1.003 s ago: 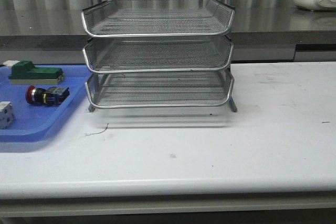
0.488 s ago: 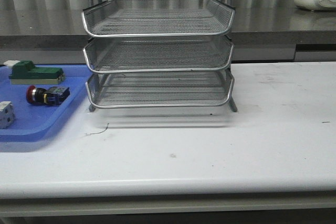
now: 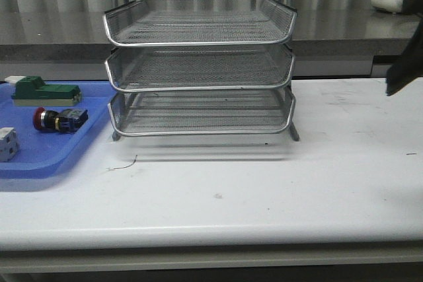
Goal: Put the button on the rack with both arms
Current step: 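Move the right gripper to the front edge of the middle rack tier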
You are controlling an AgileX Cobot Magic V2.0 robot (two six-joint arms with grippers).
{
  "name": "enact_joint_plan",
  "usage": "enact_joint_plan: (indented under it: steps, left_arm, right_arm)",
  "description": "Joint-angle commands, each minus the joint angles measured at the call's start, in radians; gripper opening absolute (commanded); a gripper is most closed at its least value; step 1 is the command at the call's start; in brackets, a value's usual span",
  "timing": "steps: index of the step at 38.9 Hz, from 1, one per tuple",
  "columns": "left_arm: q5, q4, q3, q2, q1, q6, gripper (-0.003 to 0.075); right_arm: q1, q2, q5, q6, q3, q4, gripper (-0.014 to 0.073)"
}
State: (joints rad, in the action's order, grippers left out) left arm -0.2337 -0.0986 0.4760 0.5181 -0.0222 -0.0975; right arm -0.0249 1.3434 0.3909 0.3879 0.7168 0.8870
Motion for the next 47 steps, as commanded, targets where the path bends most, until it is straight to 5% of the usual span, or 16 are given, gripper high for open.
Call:
enact_joint_plan:
  steps: [1,9,15,20,47]
  left_arm:
    - [0.073,0.002,0.032,0.008,-0.001,0.009,0.0629]
    - [0.073,0.002,0.032,0.008,-0.001,0.009,0.0629]
    - [0.073,0.002,0.032,0.008,-0.001,0.009,0.0629]
    - [0.073,0.002,0.032,0.008,-0.001,0.009,0.0629]
    - [0.073,0.002,0.032,0.008,-0.001,0.009,0.0629]
  right_arm:
    - [-0.005,0.048,0.048,0.211,0.077,0.224,0.0452]
    - [-0.005,0.185,0.213,0.613,0.157,0.645,0.0452]
    - [-0.005,0.281,0.293,0.698,0.191,0.807,0.0372]
    - [-0.005,0.339,0.343,0.703,0.229,0.841,0.0307]
    - [0.028,0.492,0.398,0.702,0.382,0.884,0.0307]
